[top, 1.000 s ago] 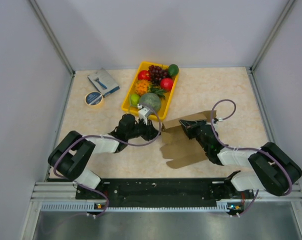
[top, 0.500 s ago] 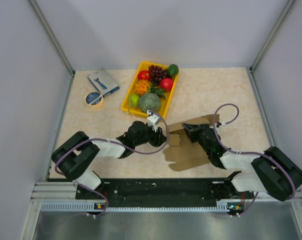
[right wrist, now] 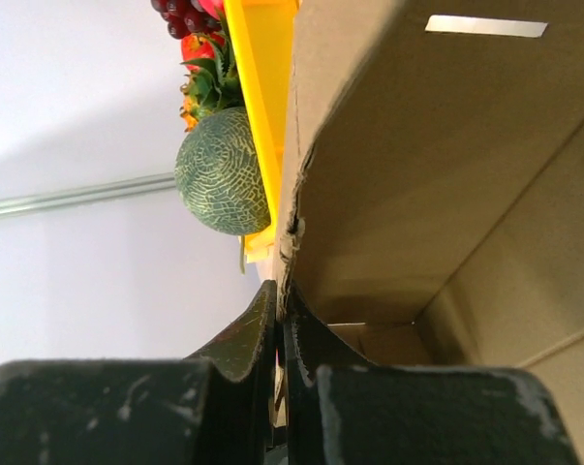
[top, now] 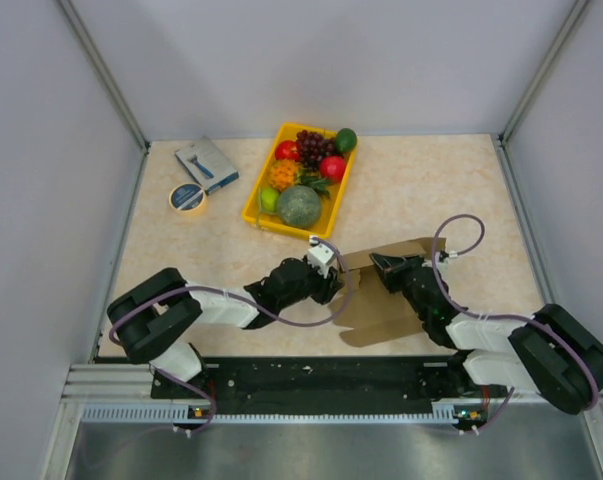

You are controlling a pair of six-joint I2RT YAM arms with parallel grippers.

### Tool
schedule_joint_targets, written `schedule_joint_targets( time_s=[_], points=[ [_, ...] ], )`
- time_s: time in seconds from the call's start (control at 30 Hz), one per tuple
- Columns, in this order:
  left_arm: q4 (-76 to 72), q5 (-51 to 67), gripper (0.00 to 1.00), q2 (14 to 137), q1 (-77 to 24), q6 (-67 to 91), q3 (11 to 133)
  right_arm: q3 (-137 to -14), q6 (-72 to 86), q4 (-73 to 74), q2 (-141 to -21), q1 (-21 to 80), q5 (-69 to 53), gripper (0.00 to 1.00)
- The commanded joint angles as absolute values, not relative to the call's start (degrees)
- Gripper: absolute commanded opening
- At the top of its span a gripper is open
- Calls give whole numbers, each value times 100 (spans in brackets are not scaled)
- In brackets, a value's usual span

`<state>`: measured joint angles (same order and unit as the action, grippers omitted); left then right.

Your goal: Fold the paper box

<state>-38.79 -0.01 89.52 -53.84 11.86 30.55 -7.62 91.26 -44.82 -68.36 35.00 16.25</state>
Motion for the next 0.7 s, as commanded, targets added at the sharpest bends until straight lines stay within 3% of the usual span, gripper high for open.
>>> schedule_joint_targets(
  time_s=[0.0, 0.2, 0.37, 0.67],
  points=[
    [-4403, -641, 43, 9026, -5563, 1099, 3102, -519, 8850, -5088, -6881, 3445, 1723, 0],
    [-4307, -1597, 38, 9237, -6072, 949, 3322, -247, 9000, -5686, -7206, 3454, 1758, 0],
    [-4131, -3194, 38, 9535, -6521, 975, 3541, -88, 9114, -5853, -7233, 3472, 1854, 0],
    [-4613, -4236, 50, 10195, -6899, 1002, 3876, 175, 9281, -6082, -7251, 3507, 1968, 0]
  ],
)
